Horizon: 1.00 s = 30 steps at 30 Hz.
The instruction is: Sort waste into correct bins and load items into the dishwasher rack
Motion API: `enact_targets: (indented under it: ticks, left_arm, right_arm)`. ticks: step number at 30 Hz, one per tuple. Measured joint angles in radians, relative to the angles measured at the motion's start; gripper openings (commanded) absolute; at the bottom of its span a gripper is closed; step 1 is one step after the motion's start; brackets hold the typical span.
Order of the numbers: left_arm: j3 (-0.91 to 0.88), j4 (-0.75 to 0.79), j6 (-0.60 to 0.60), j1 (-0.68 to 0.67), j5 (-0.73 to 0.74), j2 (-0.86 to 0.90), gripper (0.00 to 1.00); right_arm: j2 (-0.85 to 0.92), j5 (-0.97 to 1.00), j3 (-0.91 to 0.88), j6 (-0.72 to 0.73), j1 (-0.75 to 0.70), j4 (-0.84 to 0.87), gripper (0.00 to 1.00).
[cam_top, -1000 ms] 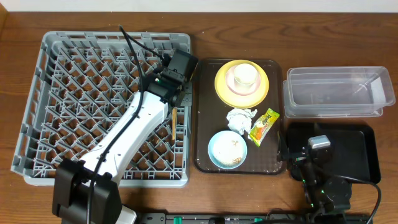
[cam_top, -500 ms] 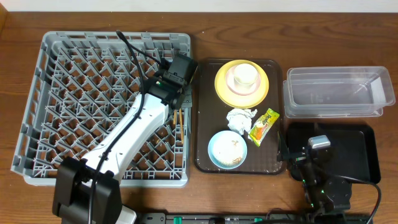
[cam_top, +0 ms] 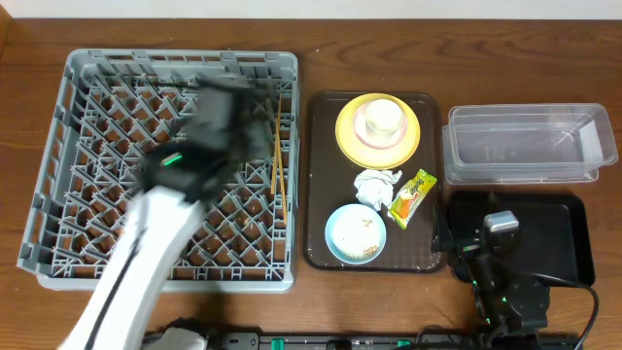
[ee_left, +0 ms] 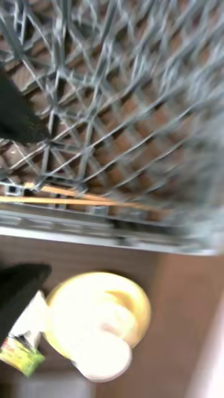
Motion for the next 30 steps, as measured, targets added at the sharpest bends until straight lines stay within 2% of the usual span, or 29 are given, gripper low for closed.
enact_targets:
  ticks: [2, 5, 9, 11, 14, 16, 19, 23, 25, 28, 30]
  left_arm:
    - [0.005, -0.012, -0.004, 0.068, 0.006, -0.097, 0.79]
    - [0.008, -0.043, -0.006, 0.182, 0.004, -0.243, 0.83]
    - [0.009, -0.079, -0.007, 0.287, 0.005, -0.404, 0.86]
    - [0.01, -0.086, -0.007, 0.307, 0.005, -0.46, 0.87]
    - [0.011, -0.088, -0.007, 0.315, 0.005, -0.525, 0.88]
    - [0.011, -0.089, -0.007, 0.315, 0.006, -0.554, 0.88]
    - [0.011, -0.089, -0.007, 0.315, 0.006, -0.584, 0.89]
    - [0.013, -0.091, -0.007, 0.315, 0.006, -0.594, 0.89]
    - [0.012, -0.091, -0.007, 0.315, 0.006, -0.592, 0.89]
    - [0.013, -0.091, -0.007, 0.315, 0.006, -0.591, 0.89]
    - [0.013, -0.092, -0.007, 0.315, 0.006, -0.591, 0.89]
  right_arm:
    - [0.0, -0.031, 0.0, 0.021, 0.0, 0.003, 0.99]
    - [0.003, -0.088, 0.013, 0.051, 0.0, -0.042, 0.99]
    - [0.03, -0.111, 0.109, 0.079, 0.0, -0.238, 0.99]
    - [0.089, -0.087, 0.191, 0.079, 0.0, -0.31, 0.99]
    - [0.259, -0.045, 0.373, 0.072, 0.0, -0.319, 0.99]
    - [0.445, -0.026, 0.545, 0.069, 0.0, -0.337, 0.99]
    - [0.772, -0.023, 0.845, 0.065, 0.0, -0.467, 0.99]
    - [1.272, -0.056, 1.35, 0.061, 0.0, -0.838, 0.99]
    - [1.496, -0.087, 1.596, 0.06, 0.002, -0.973, 0.99]
    - [1.756, -0.174, 1.882, 0.058, 0.005, -1.064, 0.99]
    - [1.866, -0.255, 1.99, 0.071, 0.008, -1.073, 0.93]
